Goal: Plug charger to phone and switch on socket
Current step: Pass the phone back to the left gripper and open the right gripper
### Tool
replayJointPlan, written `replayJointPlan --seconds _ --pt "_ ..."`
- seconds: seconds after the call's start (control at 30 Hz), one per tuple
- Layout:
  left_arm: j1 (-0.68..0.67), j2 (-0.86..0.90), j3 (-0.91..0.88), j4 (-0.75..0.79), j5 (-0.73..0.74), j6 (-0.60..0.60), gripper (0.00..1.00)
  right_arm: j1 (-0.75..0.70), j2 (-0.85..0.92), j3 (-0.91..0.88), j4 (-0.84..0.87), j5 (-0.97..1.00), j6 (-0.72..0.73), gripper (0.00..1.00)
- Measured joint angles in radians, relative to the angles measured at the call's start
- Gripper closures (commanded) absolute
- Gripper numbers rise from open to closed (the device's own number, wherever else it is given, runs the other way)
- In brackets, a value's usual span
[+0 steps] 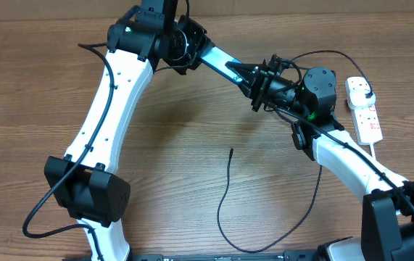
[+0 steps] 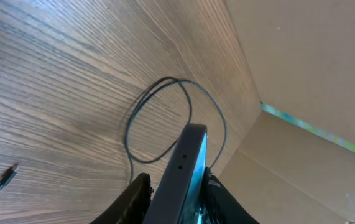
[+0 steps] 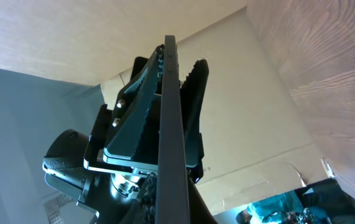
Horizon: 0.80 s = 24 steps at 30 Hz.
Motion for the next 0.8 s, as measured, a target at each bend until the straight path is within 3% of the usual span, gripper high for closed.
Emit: replayJointPlan --seconds 0.07,0.3,0.47,0.53,0.8 --pt "0.000 0.000 0.006 0.037 0.022 0.008 0.96 -0.003 0.003 -0.003 0.035 0.034 0.000 0.96" --pt "0.000 -0.004 0.014 0.044 0.027 0.013 0.96 -0.005 0.003 -0.003 0.057 0.035 0.000 0.95" --pt "0.000 -0.004 0.015 0.018 0.019 0.002 0.96 -0.001 0.004 -0.003 0.068 0.018 0.000 0.75" --pt "0.000 -0.004 0.014 -0.008 0.006 0.000 0.96 0.002 0.004 -0.003 0.084 0.003 0.000 0.62" --pt "0.000 -0.004 0.014 -0.011 -0.024 -0.013 0.96 0.006 0.004 -0.005 0.093 -0.014 -0.001 0.45"
